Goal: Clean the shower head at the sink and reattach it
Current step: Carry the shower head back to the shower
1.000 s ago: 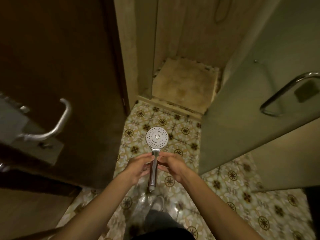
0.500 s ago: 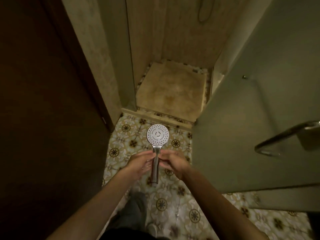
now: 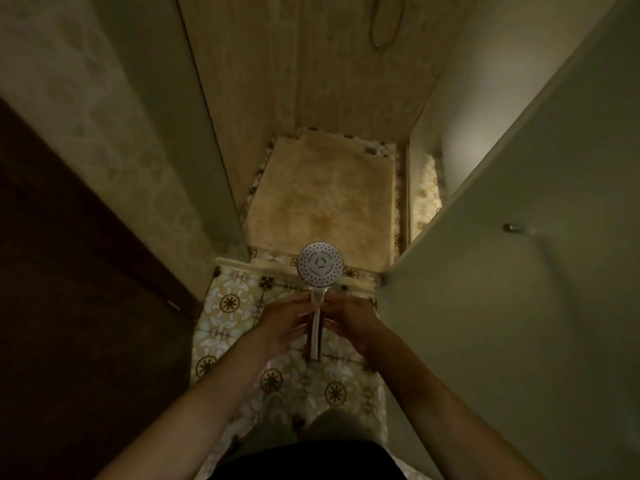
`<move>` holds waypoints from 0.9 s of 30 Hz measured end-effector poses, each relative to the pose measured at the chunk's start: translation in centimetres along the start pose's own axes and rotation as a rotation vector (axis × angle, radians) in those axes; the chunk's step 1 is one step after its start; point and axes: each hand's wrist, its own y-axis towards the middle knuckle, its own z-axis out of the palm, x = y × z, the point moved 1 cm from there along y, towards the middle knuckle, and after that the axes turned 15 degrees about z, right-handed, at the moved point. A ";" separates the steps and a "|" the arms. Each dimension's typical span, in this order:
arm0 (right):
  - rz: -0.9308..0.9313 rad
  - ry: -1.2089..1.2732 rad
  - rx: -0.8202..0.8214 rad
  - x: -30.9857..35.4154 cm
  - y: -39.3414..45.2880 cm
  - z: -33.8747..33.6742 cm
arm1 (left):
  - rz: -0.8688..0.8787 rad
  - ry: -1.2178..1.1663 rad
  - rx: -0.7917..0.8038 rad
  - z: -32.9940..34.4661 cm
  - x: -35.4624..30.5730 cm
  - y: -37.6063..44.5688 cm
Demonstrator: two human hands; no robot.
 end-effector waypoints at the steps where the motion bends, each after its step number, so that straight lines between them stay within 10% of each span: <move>1: 0.008 0.005 0.006 1.3 0.6 0.1 | 0.000 0.011 -0.001 0.3 -0.9 1.3; 27: -0.093 0.010 0.087 46.4 21.2 -7.6 | 0.019 -0.021 0.046 16.5 -24.0 43.6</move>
